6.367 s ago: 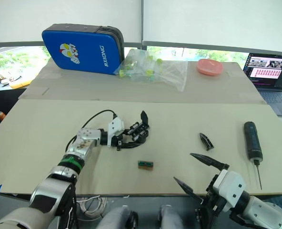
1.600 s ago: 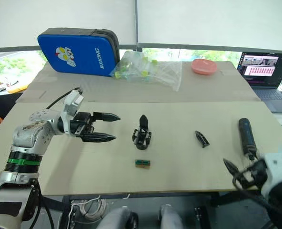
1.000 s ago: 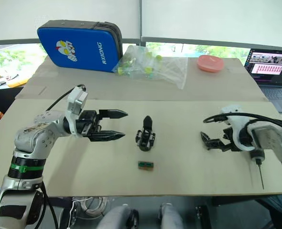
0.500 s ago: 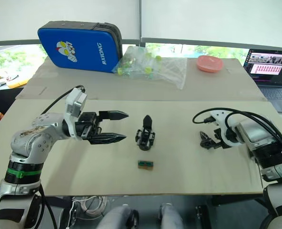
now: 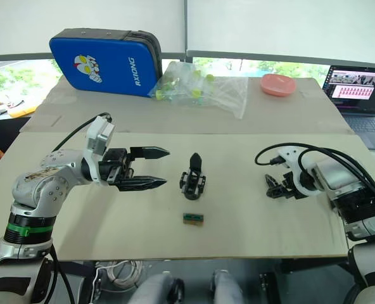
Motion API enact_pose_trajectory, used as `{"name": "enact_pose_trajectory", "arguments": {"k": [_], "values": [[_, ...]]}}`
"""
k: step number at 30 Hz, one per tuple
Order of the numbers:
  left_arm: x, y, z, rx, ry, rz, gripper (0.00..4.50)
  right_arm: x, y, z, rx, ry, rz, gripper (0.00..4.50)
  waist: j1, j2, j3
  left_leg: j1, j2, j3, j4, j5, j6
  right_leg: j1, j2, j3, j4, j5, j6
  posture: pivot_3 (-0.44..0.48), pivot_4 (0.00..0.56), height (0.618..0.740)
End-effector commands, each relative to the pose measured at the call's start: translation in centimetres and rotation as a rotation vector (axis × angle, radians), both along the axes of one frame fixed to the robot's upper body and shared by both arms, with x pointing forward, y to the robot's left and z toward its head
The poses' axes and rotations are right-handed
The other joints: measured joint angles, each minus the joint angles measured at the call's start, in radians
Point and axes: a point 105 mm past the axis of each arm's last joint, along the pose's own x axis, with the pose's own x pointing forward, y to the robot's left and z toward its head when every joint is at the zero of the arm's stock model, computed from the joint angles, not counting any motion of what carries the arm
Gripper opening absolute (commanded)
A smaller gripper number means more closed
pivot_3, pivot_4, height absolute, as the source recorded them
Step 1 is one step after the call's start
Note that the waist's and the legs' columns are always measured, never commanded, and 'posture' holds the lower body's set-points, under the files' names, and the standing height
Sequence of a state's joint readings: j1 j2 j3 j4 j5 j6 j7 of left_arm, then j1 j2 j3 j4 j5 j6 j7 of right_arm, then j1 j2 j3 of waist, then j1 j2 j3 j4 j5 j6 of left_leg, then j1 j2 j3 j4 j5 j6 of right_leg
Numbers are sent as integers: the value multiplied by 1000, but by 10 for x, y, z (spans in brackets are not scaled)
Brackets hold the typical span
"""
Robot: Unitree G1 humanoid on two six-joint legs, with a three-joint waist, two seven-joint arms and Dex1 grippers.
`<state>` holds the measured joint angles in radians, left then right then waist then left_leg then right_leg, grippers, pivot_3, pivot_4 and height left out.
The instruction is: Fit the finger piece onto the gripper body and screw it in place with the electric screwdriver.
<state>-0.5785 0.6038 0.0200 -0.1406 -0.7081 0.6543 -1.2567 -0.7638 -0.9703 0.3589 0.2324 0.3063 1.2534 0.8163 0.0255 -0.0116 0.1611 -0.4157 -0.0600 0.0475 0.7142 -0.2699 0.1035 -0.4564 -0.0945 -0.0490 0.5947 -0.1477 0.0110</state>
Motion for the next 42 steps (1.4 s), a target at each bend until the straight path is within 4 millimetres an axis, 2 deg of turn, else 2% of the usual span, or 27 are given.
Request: {"name": "enact_pose_trajectory", "arguments": {"k": [1, 4, 7, 11, 14, 16, 19, 21, 23, 29, 35, 38, 42], "values": [[0, 2, 10, -9, -46, -3, 4500, -7, -2, -3, 18, 14, -3, 2282, 0, 0, 0, 0, 0, 0, 0, 0, 0, 0, 0, 0, 0, 0, 0, 0, 150, 740], [2, 2, 14, -28, -48, 9, 4500, -7, -3, 9, 30, -48, 0, 1221, 0, 0, 0, 0, 0, 0, 0, 0, 0, 0, 0, 0, 0, 0, 0, 0, 150, 740], [5, 2, 19, -65, -40, 28, 4500, -5, -4, 31, 25, -191, 25, 1113, 2, 0, 0, 0, 0, 0, 0, 0, 0, -1, 0, 0, 0, 0, 0, 0, 150, 740], [13, 1, 35, -156, -14, 73, 4500, -2, 0, 74, 16, -455, 40, 1113, 1, 0, 0, 0, 0, 0, 0, 0, -1, -1, 0, 0, 1, 1, 1, 0, 150, 740], [33, -1, 58, -296, 25, 171, 4500, -3, 19, 121, 14, -724, 71, 1113, 3, 0, 0, 0, 0, 0, 0, 1, -3, -1, 1, 1, 1, 1, 2, 0, 150, 740], [44, -2, 68, -359, 54, 227, 4500, -7, 32, 142, 6, -857, 91, 1113, 5, 0, 0, 0, 0, 0, 0, 2, -5, -1, 2, 2, 1, 2, 2, 0, 150, 740], [64, -12, 91, -489, 89, 311, 4500, -8, 63, 181, -87, -1146, 117, 1113, 5, 0, 0, 1, 0, 0, 0, 3, -7, 0, 2, 3, 2, 3, 2, 0, 150, 740], [71, -25, 100, -534, 120, 325, 4500, -11, 88, 199, -152, -1303, 157, 1113, 5, 0, 0, 1, -1, 0, 0, 4, -9, -1, 2, 3, 2, 5, 1, 0, 150, 740], [68, -40, 109, -577, 142, 277, 4500, -12, 112, 200, -183, -1368, 211, 1113, 3, 0, 0, 1, -2, 0, -1, 5, -11, -1, 3, 3, 3, 6, 1, 0, 150, 740], [64, -68, 120, -670, 236, 220, 4500, -10, 148, 197, -259, -1460, 313, 1113, 0, 0, 0, 1, -4, 0, -1, 9, -6, -1, 6, 2, 3, 6, 1, 0, 150, 740], [68, -79, 118, -729, 292, 259, 4500, -11, 163, 197, -160, -1487, 311, 1113, -5, 0, 0, 1, -5, 0, -1, 10, -7, 0, 6, 2, 3, 6, 2, 0, 150, 740], [75, -74, 115, -771, 311, 319, 4500, -12, 165, 196, -108, -1492, 289, 1113, -8, 0, 0, 2, -5, 0, -2, 10, -7, 0, 7, 2, 4, 6, 2, 0, 150, 740], [73, -69, 113, -783, 321, 321, 4500, -12, 165, 196, -106, -1490, 291, 1113, -11, 0, 0, 3, -5, 0, -2, 11, -7, 0, 7, 2, 5, 6, 1, 0, 150, 740]]}}
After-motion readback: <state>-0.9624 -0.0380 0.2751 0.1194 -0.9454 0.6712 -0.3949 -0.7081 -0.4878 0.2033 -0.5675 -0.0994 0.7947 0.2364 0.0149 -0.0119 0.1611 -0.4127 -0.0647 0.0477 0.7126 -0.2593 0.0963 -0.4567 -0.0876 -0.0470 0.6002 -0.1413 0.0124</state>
